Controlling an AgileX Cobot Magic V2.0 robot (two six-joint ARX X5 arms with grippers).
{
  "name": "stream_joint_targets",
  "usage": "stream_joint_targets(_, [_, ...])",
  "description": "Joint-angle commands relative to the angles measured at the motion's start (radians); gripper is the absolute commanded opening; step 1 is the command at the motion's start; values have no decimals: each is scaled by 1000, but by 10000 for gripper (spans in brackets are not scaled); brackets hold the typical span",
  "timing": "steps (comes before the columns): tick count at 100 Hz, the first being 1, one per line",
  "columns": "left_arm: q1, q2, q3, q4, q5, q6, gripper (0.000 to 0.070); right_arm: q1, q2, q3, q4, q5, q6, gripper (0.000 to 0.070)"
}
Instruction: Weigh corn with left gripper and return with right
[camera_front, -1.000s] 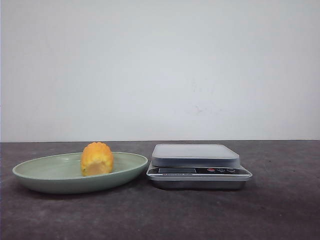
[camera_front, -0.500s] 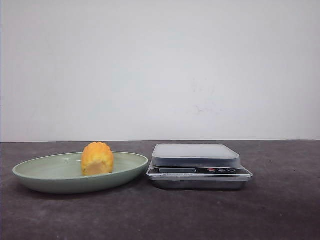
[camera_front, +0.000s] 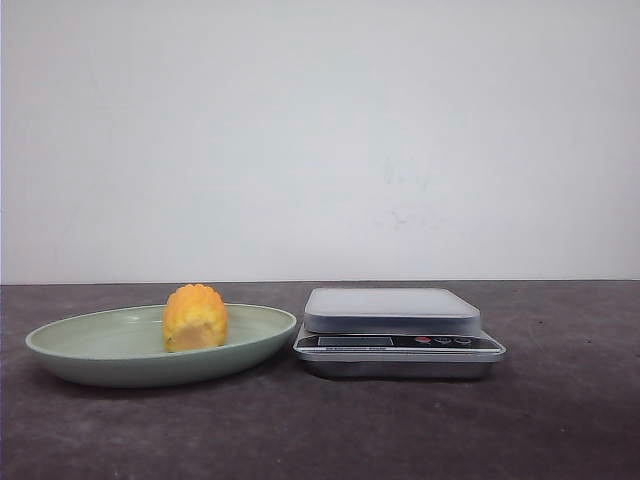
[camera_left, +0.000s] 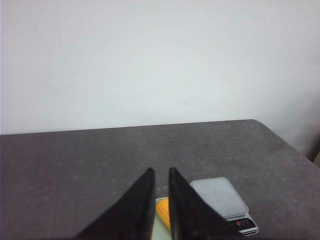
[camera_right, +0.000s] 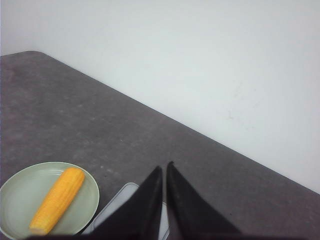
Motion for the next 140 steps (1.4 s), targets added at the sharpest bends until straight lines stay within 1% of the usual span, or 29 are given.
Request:
stream_joint_targets(1, [-7,6,24,-56,0,-2,0,17,8,9,13,5,-1,6])
stream_joint_targets(35, [-7,6,24,-56,0,-2,0,16,0,9,14,3,-2,6])
stream_joint_targets(53, [-7,6,24,-56,-1,-2,0,-65,-38,9,-7,-1,-2,6])
stream_joint_targets(58, [-7,6,24,-56,-1,-2,0,-101,-51,9,-16,-21,-2,6])
stream_joint_targets(62, [-7,6,24,-56,0,-2,0,-130,-59,9,-39,-68,-6,6])
stream_joint_targets(66, [-7,6,24,-56,0,-2,0,-167,-70,9,-68,-163,-6,6])
stream_joint_targets(67, [-7,6,24,-56,0,-2,0,-172,-72,9,-71,-175,-6,6])
stream_joint_targets(68, [-7,6,24,-56,0,-2,0,-185,-76,9,-79,-215,-6,6])
stream_joint_targets(74, [-7,6,24,-56,0,-2,0,-251,-94,8,-99,-389,-6,6])
stream_joint_targets(81, [-7,6,24,-56,0,-2,0,-356,-116,-2,-99,-618,-7,6])
stream_joint_targets(85, [-7,6,24,-56,0,-2,0,-429,-130,-18,-89,-715,-19,6])
stream_joint_targets(88, [-7,6,24,-56,0,-2,0,-485,-142,-34,-70,-764,-43,6])
stream_joint_targets(92, [-7,6,24,-56,-1,-2,0,-559,-158,-68,-27,-803,-96,6])
stream_joint_targets(97, [-7,6,24,-56,-1,-2,0,-639,-181,-122,45,-827,-162,6])
stream_joint_targets(101, [-7,6,24,-56,0,-2,0,-716,-209,-195,145,-848,-216,6])
stream_joint_targets(106, [-7,6,24,-56,0,-2,0,-798,-249,-293,274,-893,-243,6])
stream_joint_targets(115, [-7,6,24,-56,0,-2,0,-938,-345,-501,506,-1009,-238,6])
stream_joint_targets(123, [-7,6,24,-56,0,-2,0,-1052,-450,-689,645,-1085,-208,6])
stream_joint_targets(132, [-7,6,24,-56,0,-2,0,-1167,-584,-877,710,-1131,-152,6])
stream_joint_targets(140, [-7,6,24,-56,0,-2,0,-1245,-705,-1013,722,-1133,-114,6])
